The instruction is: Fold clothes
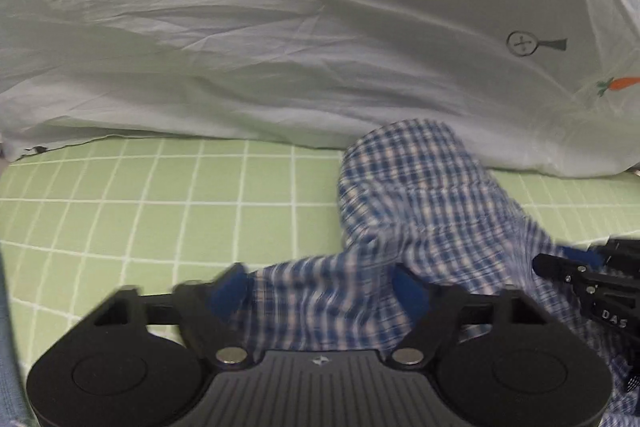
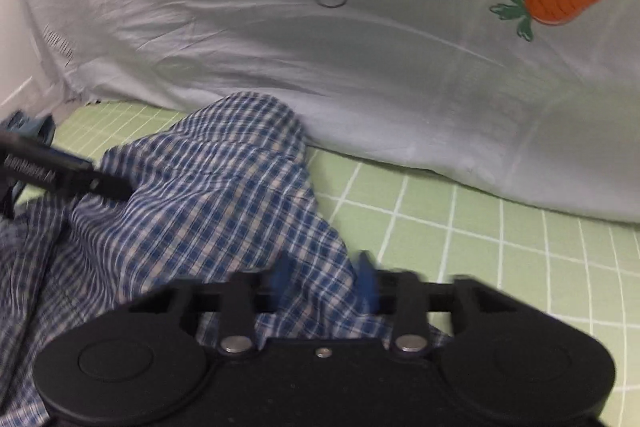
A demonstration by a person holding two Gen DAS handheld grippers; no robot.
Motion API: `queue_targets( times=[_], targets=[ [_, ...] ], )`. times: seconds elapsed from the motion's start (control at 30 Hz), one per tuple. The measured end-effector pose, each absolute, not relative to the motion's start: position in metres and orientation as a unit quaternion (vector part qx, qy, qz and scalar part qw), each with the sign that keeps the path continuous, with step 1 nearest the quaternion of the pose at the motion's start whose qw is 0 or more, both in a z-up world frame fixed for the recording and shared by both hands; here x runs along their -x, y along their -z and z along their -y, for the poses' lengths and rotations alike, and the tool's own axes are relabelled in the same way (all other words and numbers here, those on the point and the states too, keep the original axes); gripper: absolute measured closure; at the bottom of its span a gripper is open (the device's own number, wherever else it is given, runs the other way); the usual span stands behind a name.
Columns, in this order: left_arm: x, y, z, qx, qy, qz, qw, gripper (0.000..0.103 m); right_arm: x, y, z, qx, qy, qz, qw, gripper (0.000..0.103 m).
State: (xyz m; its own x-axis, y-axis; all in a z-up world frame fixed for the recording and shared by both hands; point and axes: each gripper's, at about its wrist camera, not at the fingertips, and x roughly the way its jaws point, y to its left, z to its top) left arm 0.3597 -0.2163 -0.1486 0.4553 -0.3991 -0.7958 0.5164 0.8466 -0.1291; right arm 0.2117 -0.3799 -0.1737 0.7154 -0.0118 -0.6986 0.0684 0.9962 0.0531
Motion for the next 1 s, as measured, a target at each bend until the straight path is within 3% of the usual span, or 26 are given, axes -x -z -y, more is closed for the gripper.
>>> queue_targets(
  times=[0.03, 0.07, 0.17, 0.47, 0.63, 0.7, 0.77, 0.8, 0.83, 0.87, 0.9, 0.93, 1.0],
  targets=[
    [-0.358, 0.15, 0.219, -0.063, 0.278, -0.453, 0.845, 0.085, -0.207, 0.173, 0.382, -0.042, 0.022, -0.374, 0.926, 0.101],
    [-0.355, 0.151, 0.222, -0.064, 0.286, -0.455, 0.841, 0.095, -0.201, 0.172, 0.383, -0.044, 0.031, -0.364, 0.93, 0.102],
    [-0.335, 0.147, 0.236, -0.065, 0.312, -0.432, 0.844, 0.099, -0.178, 0.164, 0.389, -0.044, 0.082, -0.328, 0.94, 0.102],
    [-0.34, 0.104, 0.33, -0.07, 0.331, -0.339, 0.878, 0.1, -0.181, 0.129, 0.441, 0.016, 0.202, -0.253, 0.946, 0.102],
    [-0.376, 0.118, 0.366, -0.057, 0.317, -0.358, 0.876, 0.1, -0.215, 0.144, 0.476, 0.001, 0.207, -0.276, 0.939, 0.102],
    [-0.379, 0.13, 0.37, -0.064, 0.314, -0.372, 0.871, 0.094, -0.227, 0.162, 0.484, -0.006, 0.2, -0.305, 0.931, 0.102],
    [-0.376, 0.135, 0.367, -0.07, 0.308, -0.378, 0.87, 0.077, -0.229, 0.174, 0.49, -0.021, 0.201, -0.328, 0.923, 0.1],
    [-0.373, 0.135, 0.362, -0.073, 0.306, -0.376, 0.872, 0.072, -0.223, 0.172, 0.493, -0.031, 0.206, -0.327, 0.922, 0.084],
    [-0.368, 0.131, 0.355, -0.073, 0.305, -0.371, 0.874, 0.058, -0.216, 0.168, 0.495, -0.041, 0.213, -0.323, 0.921, 0.054],
    [-0.364, 0.127, 0.345, -0.071, 0.304, -0.365, 0.877, 0.039, -0.209, 0.164, 0.497, -0.052, 0.219, -0.319, 0.921, 0.039],
    [-0.358, 0.121, 0.333, -0.064, 0.302, -0.358, 0.881, 0.033, -0.197, 0.158, 0.499, -0.058, 0.227, -0.307, 0.922, 0.022],
    [-0.35, 0.116, 0.319, -0.054, 0.301, -0.351, 0.885, 0.026, -0.179, 0.151, 0.498, -0.065, 0.236, -0.291, 0.925, 0.019],
    [-0.332, 0.106, 0.289, -0.036, 0.295, -0.35, 0.889, 0.025, -0.14, 0.137, 0.496, -0.08, 0.247, -0.273, 0.926, 0.016]
  ],
)
